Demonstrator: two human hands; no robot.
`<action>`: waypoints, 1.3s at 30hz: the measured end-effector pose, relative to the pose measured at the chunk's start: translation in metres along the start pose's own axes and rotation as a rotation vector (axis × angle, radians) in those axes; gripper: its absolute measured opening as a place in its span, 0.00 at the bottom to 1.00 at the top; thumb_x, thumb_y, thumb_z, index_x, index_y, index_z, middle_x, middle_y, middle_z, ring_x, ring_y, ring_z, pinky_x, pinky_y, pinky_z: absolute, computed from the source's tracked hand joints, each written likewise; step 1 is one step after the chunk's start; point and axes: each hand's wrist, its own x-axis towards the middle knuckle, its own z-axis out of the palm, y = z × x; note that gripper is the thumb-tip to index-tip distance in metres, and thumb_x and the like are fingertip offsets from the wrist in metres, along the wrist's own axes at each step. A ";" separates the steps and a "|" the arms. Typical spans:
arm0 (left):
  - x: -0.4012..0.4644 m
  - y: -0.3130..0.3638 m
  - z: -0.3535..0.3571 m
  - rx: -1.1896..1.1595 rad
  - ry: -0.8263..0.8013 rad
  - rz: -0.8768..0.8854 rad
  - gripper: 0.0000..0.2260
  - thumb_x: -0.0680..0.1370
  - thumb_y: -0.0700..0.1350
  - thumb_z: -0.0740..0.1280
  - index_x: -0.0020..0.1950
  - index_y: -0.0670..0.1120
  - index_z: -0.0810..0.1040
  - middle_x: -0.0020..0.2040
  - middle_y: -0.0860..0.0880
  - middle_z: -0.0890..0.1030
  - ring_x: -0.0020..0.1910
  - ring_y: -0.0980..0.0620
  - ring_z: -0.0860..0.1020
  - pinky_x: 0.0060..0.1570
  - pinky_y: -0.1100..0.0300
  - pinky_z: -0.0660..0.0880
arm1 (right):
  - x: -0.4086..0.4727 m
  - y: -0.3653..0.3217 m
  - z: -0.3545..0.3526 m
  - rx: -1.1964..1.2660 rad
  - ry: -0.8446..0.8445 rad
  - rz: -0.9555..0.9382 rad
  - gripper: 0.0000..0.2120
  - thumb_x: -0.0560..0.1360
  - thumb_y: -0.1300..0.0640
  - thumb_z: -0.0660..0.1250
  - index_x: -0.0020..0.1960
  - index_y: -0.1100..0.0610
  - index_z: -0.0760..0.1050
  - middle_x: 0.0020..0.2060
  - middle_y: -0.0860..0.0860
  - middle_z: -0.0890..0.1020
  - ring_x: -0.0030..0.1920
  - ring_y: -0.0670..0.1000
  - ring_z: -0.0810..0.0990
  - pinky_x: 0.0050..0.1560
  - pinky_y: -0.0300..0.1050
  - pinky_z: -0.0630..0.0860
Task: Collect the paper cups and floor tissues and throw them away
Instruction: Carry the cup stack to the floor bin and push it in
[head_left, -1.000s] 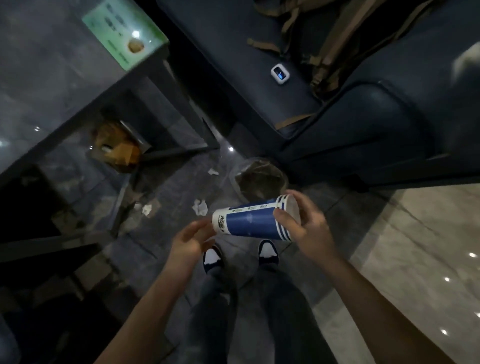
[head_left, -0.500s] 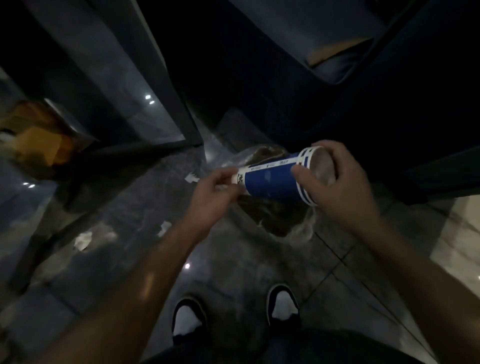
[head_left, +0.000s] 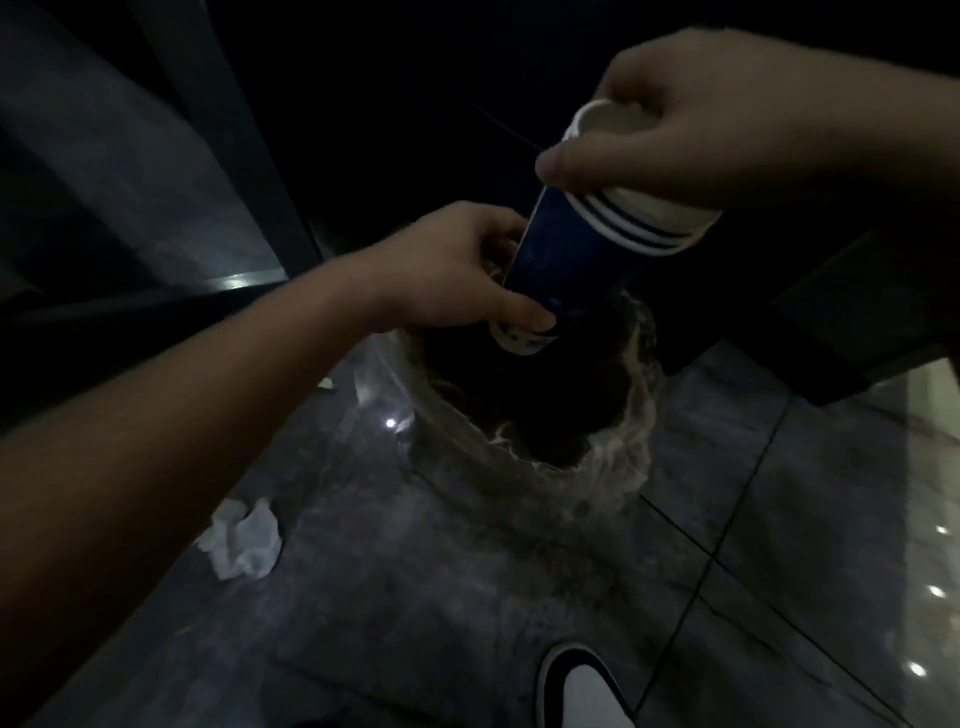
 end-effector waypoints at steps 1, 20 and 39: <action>-0.001 0.004 -0.001 0.012 0.016 0.030 0.26 0.68 0.48 0.80 0.64 0.53 0.78 0.55 0.54 0.84 0.54 0.58 0.82 0.54 0.59 0.80 | -0.001 -0.005 -0.001 -0.020 -0.020 0.008 0.31 0.66 0.28 0.62 0.55 0.52 0.76 0.48 0.53 0.81 0.43 0.54 0.80 0.37 0.47 0.77; -0.014 -0.008 0.012 0.387 0.089 0.254 0.39 0.60 0.59 0.82 0.68 0.51 0.76 0.60 0.54 0.83 0.56 0.55 0.81 0.54 0.57 0.80 | -0.025 -0.003 0.034 -0.099 -0.282 -0.077 0.37 0.57 0.30 0.71 0.61 0.45 0.70 0.52 0.46 0.79 0.48 0.49 0.79 0.48 0.52 0.81; -0.014 -0.021 0.004 0.485 0.089 0.243 0.10 0.75 0.48 0.74 0.56 0.50 0.84 0.47 0.54 0.86 0.45 0.59 0.82 0.45 0.65 0.78 | -0.002 0.007 0.153 -0.266 -0.413 -0.088 0.46 0.63 0.36 0.74 0.71 0.58 0.61 0.62 0.57 0.76 0.57 0.58 0.78 0.53 0.50 0.78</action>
